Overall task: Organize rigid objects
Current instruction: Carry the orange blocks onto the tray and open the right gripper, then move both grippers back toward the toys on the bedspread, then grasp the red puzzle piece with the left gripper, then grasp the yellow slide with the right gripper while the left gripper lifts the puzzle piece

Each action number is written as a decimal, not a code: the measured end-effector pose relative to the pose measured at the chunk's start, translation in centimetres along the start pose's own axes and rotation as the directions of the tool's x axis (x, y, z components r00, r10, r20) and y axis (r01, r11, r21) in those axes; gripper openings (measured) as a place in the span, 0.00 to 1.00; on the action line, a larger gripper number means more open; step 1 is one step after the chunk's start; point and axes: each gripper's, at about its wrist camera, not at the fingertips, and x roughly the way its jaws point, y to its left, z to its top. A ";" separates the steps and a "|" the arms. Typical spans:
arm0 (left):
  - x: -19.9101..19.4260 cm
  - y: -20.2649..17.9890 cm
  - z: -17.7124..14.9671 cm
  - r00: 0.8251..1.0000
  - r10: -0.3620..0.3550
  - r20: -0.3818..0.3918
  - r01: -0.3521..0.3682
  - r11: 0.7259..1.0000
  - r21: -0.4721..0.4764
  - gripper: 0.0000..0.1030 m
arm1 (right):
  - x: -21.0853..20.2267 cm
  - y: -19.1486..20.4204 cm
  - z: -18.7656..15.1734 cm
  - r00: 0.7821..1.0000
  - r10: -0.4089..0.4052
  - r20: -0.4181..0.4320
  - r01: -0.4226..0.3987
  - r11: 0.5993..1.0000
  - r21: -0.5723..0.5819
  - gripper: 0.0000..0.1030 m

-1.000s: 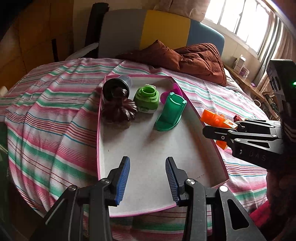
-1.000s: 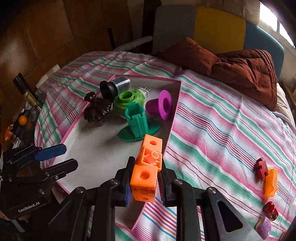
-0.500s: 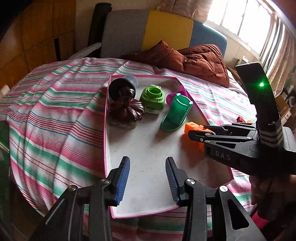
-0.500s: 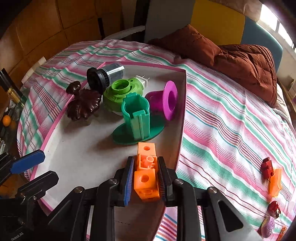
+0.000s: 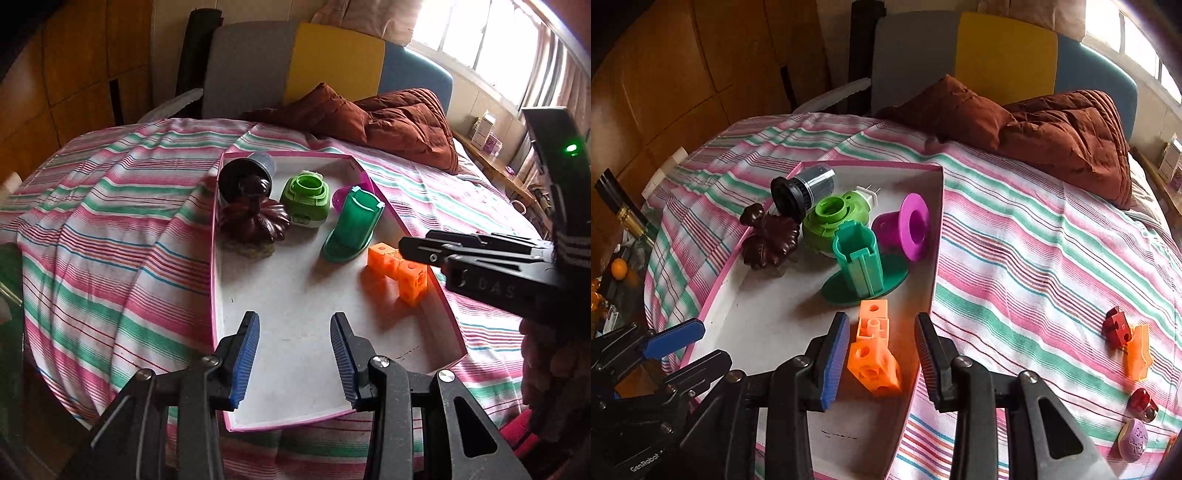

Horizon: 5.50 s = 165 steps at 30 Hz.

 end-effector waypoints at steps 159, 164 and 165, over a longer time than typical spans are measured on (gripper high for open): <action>6.8 -21.4 -2.7 0.954 -0.248 -0.171 0.301 0.818 0.490 0.46 | 1.5 -21.9 -4.0 0.973 -0.093 -0.212 0.161 0.930 0.330 0.26; 4.6 -20.5 -3.1 0.946 -0.275 -0.171 0.324 0.808 0.493 0.46 | 1.1 -20.9 -4.7 0.974 -0.084 -0.211 0.148 0.938 0.312 0.27; 4.2 -20.3 -3.2 0.946 -0.278 -0.166 0.324 0.808 0.491 0.46 | 1.1 -20.7 -4.8 0.974 -0.095 -0.206 0.155 0.942 0.299 0.27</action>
